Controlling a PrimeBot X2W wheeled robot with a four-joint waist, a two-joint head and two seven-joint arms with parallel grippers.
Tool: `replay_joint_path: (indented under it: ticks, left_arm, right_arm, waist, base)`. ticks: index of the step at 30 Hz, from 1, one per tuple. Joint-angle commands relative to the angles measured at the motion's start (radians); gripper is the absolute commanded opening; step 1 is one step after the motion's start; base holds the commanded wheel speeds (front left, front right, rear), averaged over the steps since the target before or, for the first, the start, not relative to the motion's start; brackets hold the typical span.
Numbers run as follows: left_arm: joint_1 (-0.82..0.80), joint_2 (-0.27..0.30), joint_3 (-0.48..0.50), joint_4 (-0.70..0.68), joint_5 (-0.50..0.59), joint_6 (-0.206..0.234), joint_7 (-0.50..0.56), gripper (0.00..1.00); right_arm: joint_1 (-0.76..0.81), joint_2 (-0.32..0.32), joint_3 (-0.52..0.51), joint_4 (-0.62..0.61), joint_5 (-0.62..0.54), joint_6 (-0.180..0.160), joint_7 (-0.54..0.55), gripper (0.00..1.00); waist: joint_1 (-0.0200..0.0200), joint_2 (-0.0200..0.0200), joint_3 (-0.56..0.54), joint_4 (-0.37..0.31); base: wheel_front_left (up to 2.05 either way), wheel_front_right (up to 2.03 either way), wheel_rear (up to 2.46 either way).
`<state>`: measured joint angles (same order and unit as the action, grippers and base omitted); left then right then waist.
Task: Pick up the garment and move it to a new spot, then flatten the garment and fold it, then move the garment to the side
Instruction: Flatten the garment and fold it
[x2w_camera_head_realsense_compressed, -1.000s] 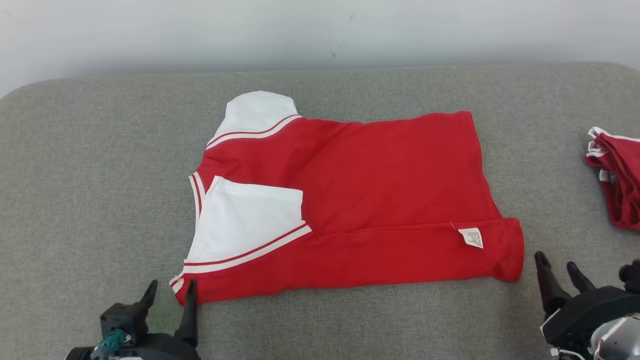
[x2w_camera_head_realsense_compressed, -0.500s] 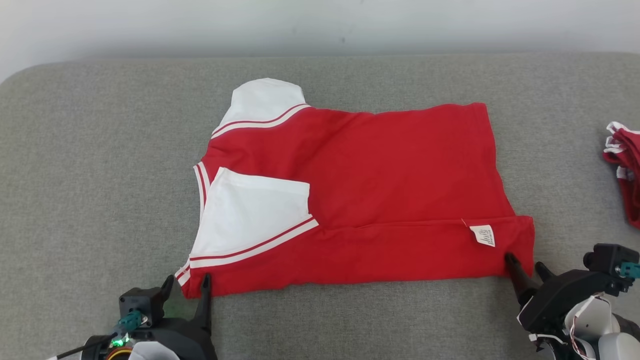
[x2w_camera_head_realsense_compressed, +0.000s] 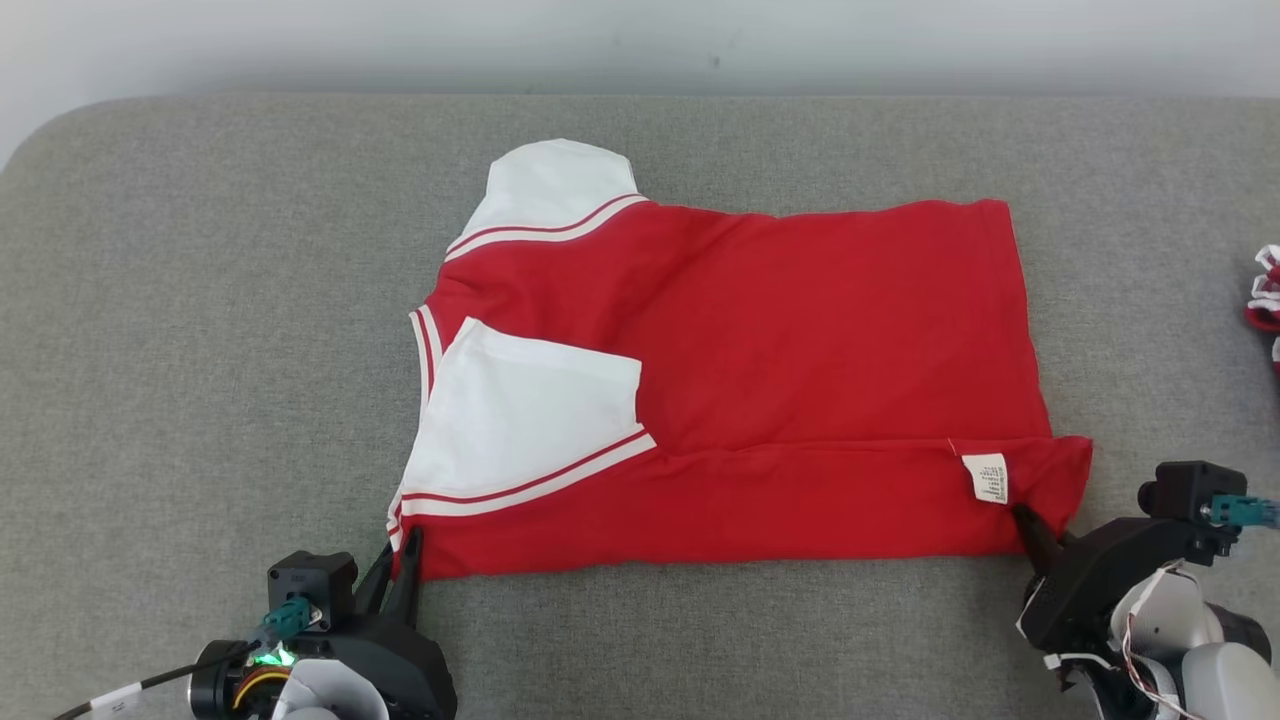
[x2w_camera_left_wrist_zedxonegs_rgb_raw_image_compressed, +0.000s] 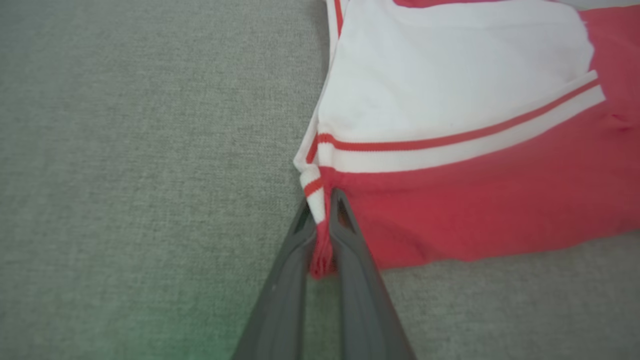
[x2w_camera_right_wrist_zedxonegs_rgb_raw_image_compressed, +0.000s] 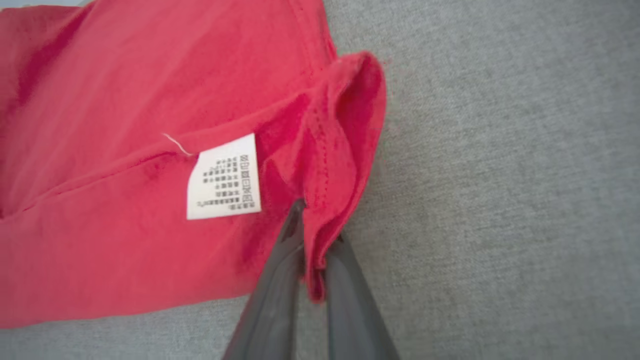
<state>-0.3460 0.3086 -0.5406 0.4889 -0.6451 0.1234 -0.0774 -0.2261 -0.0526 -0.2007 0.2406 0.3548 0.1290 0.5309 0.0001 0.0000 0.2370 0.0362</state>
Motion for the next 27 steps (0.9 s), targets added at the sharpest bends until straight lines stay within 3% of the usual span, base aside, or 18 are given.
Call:
replay_joint_path:
  ticks: [1,6,15,27]
  left_arm:
    - [0.01,-0.001,-0.004,0.012,-0.004,0.001,0.009,0.0]
    - [0.051,0.014,-0.007,-0.012,-0.025,-0.011,0.029,0.0]
    - [0.139,0.057,-0.004,-0.102,-0.048,0.011,0.057,0.0]
    - [0.267,0.101,-0.014,-0.24,-0.078,0.058,0.128,0.0]
  right_arm:
    - [0.017,0.004,0.002,0.001,-0.007,0.002,0.001,0.0]
    - [0.067,0.002,-0.032,-0.081,0.005,0.002,-0.005,0.0]
    - [0.201,0.001,-0.079,-0.219,0.034,0.001,0.02,0.0]
    - [0.304,-0.001,-0.141,-0.208,0.063,0.0,0.002,0.0]
  waist:
    - [-0.0001,0.0,-0.004,0.0]
    - [-0.0001,0.0,-0.024,0.0]
    - [-0.0001,0.0,-0.067,-0.013]
    - [-0.0001,0.0,-0.1,-0.025]
  base:
    - [0.0,0.0,0.0]
    - [0.0,0.0,0.0]
    - [0.0,0.0,0.0]
    - [0.0,0.0,0.0]
